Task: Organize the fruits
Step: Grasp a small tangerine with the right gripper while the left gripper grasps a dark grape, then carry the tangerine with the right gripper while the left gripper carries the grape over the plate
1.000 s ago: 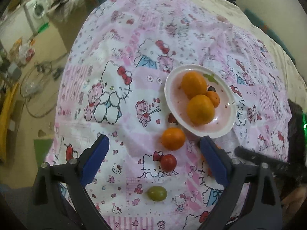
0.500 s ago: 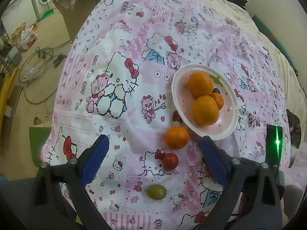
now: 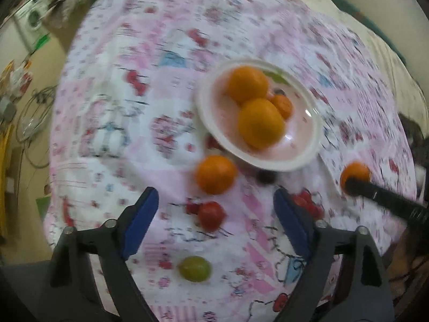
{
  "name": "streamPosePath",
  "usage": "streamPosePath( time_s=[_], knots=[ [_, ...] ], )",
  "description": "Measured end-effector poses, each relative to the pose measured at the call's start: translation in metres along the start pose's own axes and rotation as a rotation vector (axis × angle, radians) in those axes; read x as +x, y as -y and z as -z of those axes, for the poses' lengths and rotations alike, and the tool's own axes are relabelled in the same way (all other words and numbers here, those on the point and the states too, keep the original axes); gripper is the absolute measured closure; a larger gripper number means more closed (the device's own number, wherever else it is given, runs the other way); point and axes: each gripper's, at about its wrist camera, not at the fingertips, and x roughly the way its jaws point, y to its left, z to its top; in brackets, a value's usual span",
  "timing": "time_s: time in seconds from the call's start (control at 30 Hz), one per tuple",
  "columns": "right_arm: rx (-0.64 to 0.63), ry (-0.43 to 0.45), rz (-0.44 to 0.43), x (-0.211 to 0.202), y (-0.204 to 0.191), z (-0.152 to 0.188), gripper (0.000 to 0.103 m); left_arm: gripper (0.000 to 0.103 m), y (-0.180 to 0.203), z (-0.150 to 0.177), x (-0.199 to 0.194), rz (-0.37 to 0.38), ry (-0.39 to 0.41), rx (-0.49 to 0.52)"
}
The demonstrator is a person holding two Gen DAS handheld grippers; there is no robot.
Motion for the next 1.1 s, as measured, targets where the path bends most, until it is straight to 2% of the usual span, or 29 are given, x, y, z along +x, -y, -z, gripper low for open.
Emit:
streamPosePath(
  time_s=[0.03,0.17,0.27,0.4,0.47,0.57,0.67,0.73,1.1],
  knots=[
    [0.009,0.012,-0.003,-0.005,0.004,-0.001,0.059,0.023,0.011,0.003,0.004,0.006,-0.004,0.031],
    [0.044,0.036,-0.017,-0.018,0.017,-0.002,0.059,0.051,0.046,0.010,0.015,0.033,-0.004,0.112],
    [0.071,0.043,-0.030,-0.021,0.022,-0.004,0.059,0.051,0.062,0.008,0.022,0.060,0.001,0.106],
    [0.098,0.066,-0.048,-0.031,0.029,-0.007,0.059,0.051,0.071,0.002,0.043,-0.027,-0.034,0.067],
    [0.109,0.075,-0.052,-0.035,0.032,-0.008,0.059,0.052,0.071,0.001,0.054,-0.025,-0.056,0.035],
    [0.137,0.078,-0.054,-0.036,0.037,-0.010,0.059,0.064,0.078,0.000,0.067,-0.047,-0.067,0.066],
    [0.149,0.081,-0.052,-0.035,0.041,-0.013,0.059,0.070,0.079,-0.001,0.078,-0.073,-0.082,0.066],
    [0.146,0.084,-0.048,-0.035,0.041,-0.013,0.059,0.082,0.079,-0.003,0.082,-0.092,-0.078,0.074],
    [0.117,0.083,-0.049,-0.032,0.031,-0.018,0.059,0.084,0.075,-0.005,0.061,-0.077,-0.067,0.084]
  ],
)
